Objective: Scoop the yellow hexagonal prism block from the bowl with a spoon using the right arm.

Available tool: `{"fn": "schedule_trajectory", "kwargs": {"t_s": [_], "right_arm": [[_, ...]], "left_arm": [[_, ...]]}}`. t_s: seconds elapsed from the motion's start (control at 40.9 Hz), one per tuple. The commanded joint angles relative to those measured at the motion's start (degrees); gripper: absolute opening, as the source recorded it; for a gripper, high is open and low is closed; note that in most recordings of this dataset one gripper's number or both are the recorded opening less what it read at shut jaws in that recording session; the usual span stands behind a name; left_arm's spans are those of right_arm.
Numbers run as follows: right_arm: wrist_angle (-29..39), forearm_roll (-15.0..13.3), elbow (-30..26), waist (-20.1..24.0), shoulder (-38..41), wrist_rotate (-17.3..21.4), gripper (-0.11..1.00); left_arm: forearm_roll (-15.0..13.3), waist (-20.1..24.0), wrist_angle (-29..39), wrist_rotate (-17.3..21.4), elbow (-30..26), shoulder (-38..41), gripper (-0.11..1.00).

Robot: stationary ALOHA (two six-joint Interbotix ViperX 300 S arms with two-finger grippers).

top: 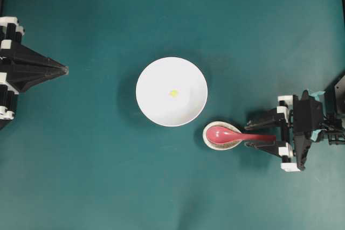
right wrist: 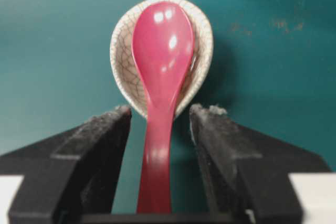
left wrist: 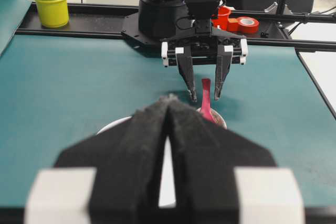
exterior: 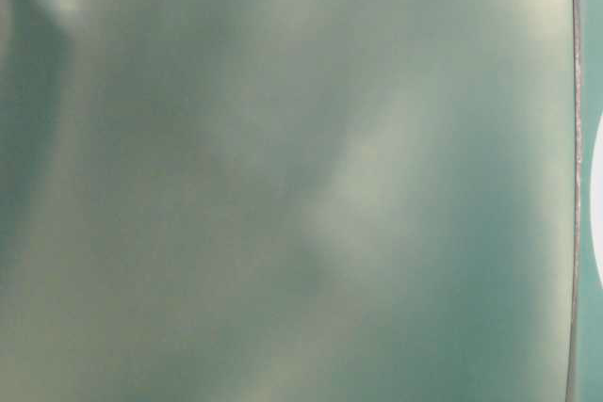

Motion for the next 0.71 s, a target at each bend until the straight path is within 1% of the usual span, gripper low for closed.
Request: {"fn": "schedule_trajectory", "kwargs": {"t_s": [0.0,0.416,0.685], "right_arm": [[-0.9,0.2,-0.2,0.7,0.1,0.2,0.55],[-1.6,0.2,-0.8,1.4,2.5,0.2,0.55],[-3.8,0.2,-0.4,1.4,2.5,0.2,0.55]], "left_arm": [[0.2,0.0,-0.5,-0.1,-1.6,0.4,-0.01],[0.2,-0.1,-0.5,-0.1,-1.6,0.4,-0.01],[0.1,-0.1,-0.5,-0.2,-1.6,0.4,-0.01]]}}
